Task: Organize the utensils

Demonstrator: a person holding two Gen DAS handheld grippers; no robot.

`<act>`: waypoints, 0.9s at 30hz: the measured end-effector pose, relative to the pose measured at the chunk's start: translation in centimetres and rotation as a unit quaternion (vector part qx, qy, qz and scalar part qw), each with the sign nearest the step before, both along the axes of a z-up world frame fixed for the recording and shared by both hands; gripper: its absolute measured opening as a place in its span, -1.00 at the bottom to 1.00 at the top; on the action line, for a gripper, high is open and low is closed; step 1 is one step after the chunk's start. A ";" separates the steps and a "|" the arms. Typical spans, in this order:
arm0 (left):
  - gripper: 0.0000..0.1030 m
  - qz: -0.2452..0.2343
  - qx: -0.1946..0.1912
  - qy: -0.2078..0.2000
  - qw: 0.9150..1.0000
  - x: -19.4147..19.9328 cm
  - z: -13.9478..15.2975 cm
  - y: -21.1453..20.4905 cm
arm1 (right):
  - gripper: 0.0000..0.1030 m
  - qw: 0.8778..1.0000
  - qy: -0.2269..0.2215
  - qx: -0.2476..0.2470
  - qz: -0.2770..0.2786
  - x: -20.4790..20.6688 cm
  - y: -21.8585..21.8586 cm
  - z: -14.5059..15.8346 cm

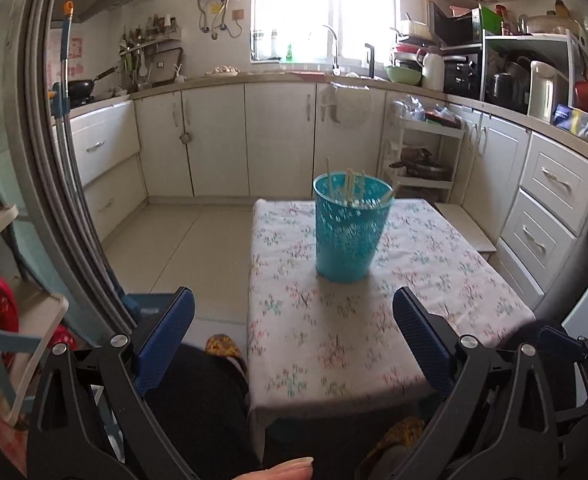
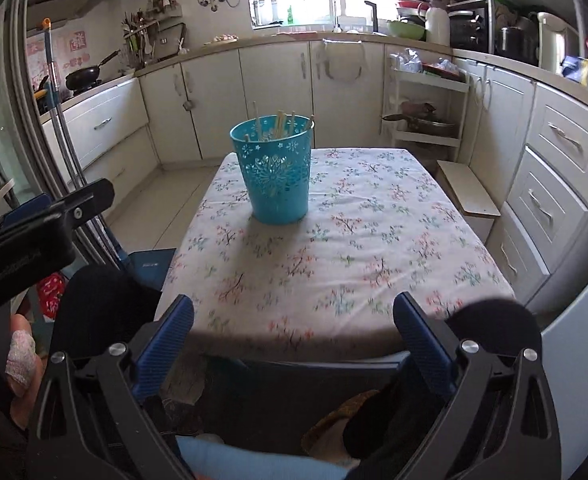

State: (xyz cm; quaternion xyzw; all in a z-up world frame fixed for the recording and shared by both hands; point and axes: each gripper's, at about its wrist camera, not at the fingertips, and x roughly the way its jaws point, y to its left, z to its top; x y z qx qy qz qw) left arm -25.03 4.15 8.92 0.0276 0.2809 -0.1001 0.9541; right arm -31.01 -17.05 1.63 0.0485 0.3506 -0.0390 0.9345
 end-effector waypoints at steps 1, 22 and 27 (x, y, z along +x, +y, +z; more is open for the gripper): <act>0.85 0.001 0.002 0.004 1.000 -0.8 -0.1 0.1 | 0.85 1.000 -0.003 0.004 -0.005 -0.8 0.2 -0.2; 0.85 0.006 0.027 -0.005 1.000 -7.0 0.4 0.3 | 0.85 0.999 -0.023 -0.034 -0.017 -4.4 2.1 0.1; 0.85 0.007 0.025 -0.006 1.000 -7.1 0.5 0.5 | 0.85 0.999 -0.023 -0.040 -0.013 -4.5 2.4 0.1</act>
